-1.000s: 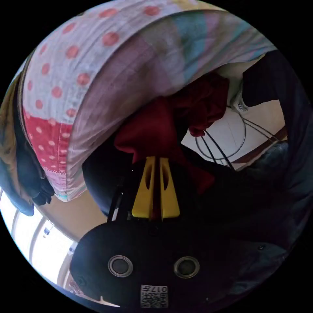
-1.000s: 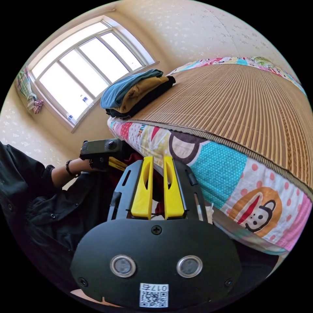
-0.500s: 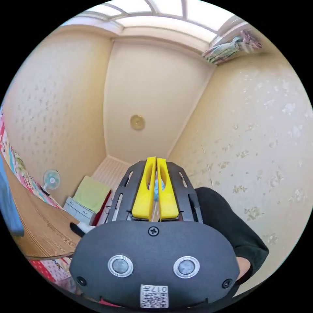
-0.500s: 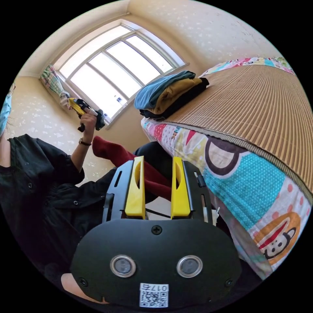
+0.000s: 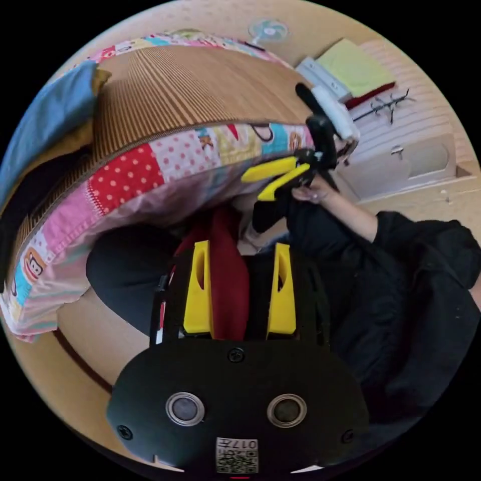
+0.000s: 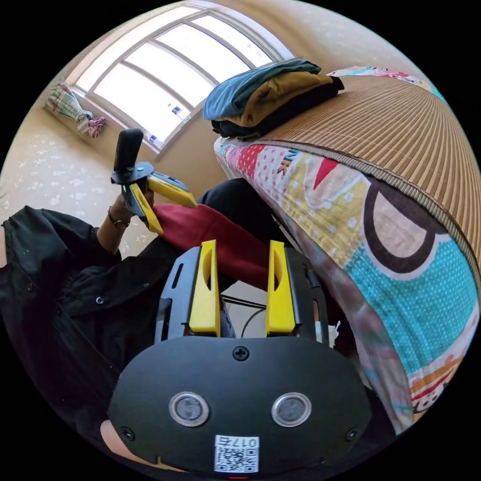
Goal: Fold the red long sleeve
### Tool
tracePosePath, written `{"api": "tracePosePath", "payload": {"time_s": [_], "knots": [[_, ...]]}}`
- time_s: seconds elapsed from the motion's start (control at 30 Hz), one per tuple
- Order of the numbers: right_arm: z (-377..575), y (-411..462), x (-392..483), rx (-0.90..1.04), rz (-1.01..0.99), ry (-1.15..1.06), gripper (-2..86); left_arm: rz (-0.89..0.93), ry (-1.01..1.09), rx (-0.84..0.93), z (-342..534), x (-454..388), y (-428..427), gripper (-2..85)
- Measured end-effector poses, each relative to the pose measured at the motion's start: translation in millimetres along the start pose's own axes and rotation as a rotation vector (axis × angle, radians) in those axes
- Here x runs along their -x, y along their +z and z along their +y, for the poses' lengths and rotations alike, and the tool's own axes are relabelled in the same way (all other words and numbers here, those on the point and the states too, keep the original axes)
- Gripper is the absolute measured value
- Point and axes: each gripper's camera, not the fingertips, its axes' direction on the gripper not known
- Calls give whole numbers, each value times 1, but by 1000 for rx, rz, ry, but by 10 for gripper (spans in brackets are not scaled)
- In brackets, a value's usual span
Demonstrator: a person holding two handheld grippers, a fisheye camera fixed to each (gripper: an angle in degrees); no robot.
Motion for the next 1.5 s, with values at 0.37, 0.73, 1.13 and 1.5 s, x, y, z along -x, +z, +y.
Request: {"api": "tracePosePath", "payload": {"time_s": [0.37,0.73,1.13,1.5], "knots": [[2,-73,-57,-291,-156,129,124,255,-170,-203,64,57,11,20],[-72,-50,14,-39,-20,-212,203,826,396,-1021,162,49,-110,-6],[-212,-264,206,-539,533,-307,41,872,918,-1409,263,-11,-213,0],[-418,-375,172,-914,733,-274,54,38,-152,-1284,270,3,-195,-9]]}}
